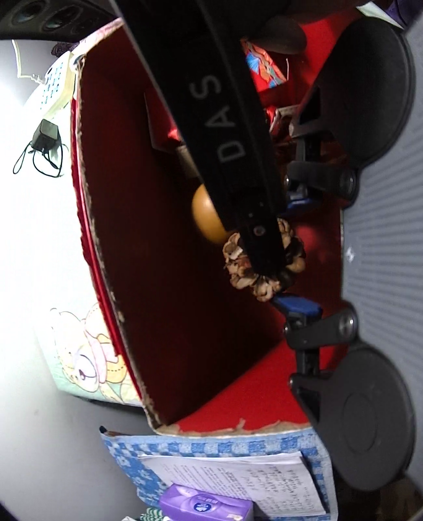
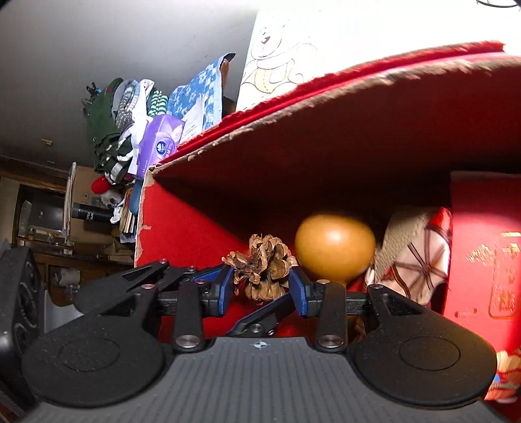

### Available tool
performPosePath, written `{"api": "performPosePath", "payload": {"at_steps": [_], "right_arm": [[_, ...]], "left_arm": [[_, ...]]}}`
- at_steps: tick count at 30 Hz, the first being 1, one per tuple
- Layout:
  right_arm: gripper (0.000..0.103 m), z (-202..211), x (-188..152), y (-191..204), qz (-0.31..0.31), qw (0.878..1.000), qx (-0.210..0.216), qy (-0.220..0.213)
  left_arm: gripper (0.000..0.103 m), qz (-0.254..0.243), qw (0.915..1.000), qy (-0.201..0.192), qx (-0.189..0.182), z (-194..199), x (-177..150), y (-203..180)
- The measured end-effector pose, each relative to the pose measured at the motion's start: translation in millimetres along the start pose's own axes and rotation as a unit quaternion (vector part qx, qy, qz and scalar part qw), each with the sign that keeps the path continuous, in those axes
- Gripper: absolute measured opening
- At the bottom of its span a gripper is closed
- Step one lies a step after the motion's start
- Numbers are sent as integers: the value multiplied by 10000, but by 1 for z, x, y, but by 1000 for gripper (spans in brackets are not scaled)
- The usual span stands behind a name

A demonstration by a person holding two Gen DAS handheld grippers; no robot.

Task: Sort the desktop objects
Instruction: 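Lower the pine cone beside the gourd and open the right gripper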

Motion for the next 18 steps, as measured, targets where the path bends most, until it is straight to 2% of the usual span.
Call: {"api": "performPosePath", "payload": {"at_steps": [5, 10, 13, 18], "right_arm": [[42, -6, 4, -6, -55, 10000, -1, 31], [40, -9, 8, -17, -207, 9995, -29, -219], [39, -14, 5, -26, -380, 9992, -34, -89], [39, -5, 4, -29, -430, 9988, 107, -219]], "left_arm": [[51, -23, 9998, 160, 127, -5, 0, 1], [55, 86, 9998, 118, -118, -2, -2, 4], [55, 179, 9991, 203, -338, -3, -3, 6], [56, 186, 9990, 175, -377, -1, -5, 7]]}}
Point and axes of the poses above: each gripper's, at about its wrist camera, not at the fingertips, and z roughly against the way its jaws point, y to its left, x to its top, the point moved 6 cm from there along -z, roughly the way its jaws point, and after that the axes turned 4 degrees about z, right-handed, at the moved point
